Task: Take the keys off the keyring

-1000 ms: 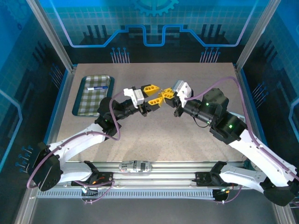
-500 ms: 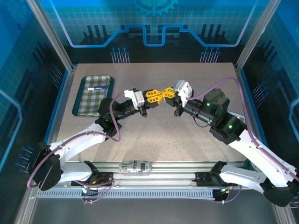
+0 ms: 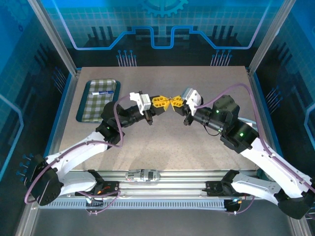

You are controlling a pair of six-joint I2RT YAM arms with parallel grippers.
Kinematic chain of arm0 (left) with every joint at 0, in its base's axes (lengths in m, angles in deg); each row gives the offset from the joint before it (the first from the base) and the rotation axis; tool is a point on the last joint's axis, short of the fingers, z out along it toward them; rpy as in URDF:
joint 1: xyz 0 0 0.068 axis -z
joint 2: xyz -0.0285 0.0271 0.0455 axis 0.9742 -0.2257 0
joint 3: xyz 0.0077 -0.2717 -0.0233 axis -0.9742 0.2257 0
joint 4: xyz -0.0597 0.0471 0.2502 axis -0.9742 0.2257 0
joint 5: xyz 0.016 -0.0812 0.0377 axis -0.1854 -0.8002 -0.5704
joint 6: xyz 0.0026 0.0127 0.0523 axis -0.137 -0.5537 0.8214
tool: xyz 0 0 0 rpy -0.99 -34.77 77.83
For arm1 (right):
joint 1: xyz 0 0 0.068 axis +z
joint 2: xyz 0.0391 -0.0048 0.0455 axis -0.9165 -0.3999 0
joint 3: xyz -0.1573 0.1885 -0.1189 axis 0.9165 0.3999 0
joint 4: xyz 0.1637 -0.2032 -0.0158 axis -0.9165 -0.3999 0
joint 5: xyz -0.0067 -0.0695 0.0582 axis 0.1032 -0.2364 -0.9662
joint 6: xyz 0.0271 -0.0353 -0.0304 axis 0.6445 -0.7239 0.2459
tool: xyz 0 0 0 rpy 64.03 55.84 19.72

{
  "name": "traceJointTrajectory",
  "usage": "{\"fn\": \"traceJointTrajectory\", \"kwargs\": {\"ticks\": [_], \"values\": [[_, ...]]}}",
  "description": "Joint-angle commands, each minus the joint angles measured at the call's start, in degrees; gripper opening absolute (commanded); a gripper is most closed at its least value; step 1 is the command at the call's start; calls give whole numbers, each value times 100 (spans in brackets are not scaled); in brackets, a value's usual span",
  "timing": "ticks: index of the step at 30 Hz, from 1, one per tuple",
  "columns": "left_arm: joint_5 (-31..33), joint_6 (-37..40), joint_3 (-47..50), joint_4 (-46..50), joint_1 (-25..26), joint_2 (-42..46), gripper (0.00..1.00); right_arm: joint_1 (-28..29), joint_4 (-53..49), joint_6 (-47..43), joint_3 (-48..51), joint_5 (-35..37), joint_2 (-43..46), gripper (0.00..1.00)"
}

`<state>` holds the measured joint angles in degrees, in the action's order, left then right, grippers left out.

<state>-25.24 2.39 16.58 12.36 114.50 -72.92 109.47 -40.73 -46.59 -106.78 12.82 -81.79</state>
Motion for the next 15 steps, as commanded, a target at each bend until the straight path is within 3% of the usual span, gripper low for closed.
{"fn": "traceJointTrajectory", "kwargs": {"ticks": [1,15], "values": [[27,-551,-300,-307,-136,189,0,-33,-265,-160,245,-131,109,0],[-474,-1160,-451,-6,-232,126,0,64,104,-490,435,357,255,0]]}}
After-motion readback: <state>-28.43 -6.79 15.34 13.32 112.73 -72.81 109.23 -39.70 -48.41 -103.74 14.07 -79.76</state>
